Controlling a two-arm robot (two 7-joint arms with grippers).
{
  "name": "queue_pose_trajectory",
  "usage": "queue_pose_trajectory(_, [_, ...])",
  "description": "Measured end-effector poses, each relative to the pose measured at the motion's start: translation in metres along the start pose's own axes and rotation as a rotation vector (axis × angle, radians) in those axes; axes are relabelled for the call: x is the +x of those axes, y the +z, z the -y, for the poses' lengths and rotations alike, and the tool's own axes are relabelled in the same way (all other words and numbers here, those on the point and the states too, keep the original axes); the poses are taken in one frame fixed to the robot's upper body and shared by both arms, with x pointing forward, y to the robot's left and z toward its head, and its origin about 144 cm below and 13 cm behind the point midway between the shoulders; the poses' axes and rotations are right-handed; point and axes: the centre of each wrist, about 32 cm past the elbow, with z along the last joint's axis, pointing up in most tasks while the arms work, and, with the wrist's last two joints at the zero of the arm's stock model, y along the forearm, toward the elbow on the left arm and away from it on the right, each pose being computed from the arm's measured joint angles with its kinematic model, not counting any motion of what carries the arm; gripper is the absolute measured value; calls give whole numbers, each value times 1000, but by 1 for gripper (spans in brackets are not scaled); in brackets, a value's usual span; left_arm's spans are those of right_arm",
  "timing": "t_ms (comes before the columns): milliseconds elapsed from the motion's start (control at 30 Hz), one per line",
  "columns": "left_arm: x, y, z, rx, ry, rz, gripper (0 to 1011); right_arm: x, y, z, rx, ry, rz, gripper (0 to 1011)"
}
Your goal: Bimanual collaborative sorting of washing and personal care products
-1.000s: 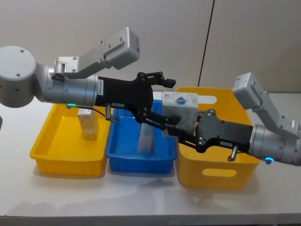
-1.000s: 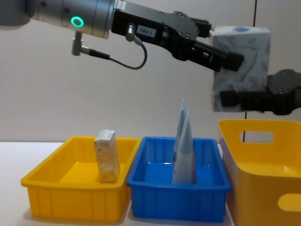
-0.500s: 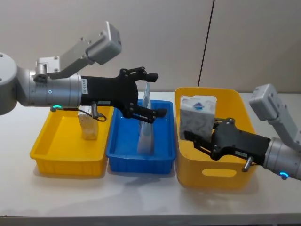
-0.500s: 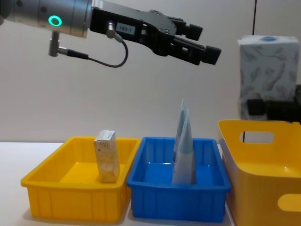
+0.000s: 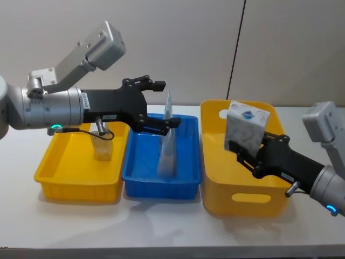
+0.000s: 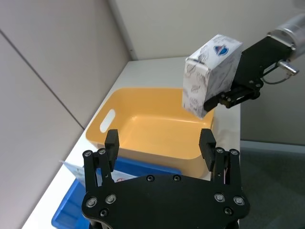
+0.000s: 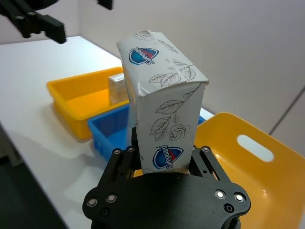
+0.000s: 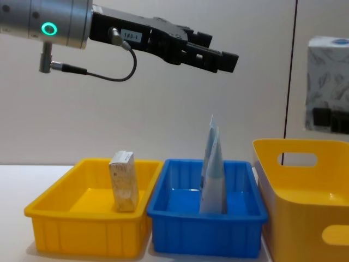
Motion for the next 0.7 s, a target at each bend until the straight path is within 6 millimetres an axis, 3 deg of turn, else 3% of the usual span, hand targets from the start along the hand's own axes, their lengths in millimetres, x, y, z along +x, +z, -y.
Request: queue_pose_trajectory(700, [-25, 1, 9, 84, 163, -83, 1001, -24, -7, -7, 12, -334, -45, 391])
